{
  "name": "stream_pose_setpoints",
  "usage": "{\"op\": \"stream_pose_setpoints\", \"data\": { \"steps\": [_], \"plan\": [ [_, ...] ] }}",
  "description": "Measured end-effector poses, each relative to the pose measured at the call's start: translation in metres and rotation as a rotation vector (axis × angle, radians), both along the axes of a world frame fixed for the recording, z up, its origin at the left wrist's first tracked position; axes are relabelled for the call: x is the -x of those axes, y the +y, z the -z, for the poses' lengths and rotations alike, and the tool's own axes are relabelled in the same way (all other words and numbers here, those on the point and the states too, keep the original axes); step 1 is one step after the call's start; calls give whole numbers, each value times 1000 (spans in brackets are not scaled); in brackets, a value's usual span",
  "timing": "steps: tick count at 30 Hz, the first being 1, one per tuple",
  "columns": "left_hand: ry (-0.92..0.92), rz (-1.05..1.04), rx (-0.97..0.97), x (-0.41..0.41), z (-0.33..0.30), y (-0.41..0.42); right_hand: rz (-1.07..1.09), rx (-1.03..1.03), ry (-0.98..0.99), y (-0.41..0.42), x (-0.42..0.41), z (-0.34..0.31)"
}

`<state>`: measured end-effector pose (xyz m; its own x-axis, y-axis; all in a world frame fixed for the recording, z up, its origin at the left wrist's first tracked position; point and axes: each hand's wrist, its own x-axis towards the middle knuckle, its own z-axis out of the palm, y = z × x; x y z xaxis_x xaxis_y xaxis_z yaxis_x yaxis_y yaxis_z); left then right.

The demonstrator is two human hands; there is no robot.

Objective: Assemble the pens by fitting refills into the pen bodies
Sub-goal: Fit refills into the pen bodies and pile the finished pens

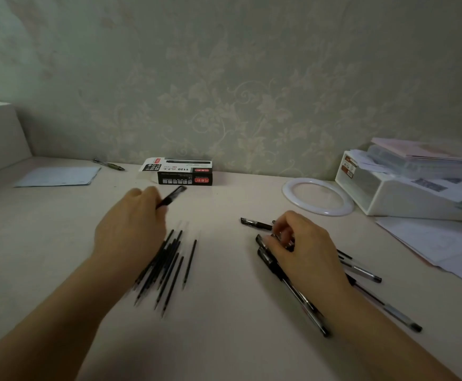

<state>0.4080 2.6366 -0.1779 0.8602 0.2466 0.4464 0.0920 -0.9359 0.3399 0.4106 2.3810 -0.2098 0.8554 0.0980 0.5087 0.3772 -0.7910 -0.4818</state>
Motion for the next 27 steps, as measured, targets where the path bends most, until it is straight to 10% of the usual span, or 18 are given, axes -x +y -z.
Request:
{"op": "stream_pose_setpoints", "data": {
  "steps": [12, 27],
  "plan": [
    [459, -193, -54, -5, 11, 30, 58, 182, 184, 2, 6, -1],
    [475, -155, -48, -10, 17, 32, 65, 321, 161, 8, 9, -5]
  ]
}}
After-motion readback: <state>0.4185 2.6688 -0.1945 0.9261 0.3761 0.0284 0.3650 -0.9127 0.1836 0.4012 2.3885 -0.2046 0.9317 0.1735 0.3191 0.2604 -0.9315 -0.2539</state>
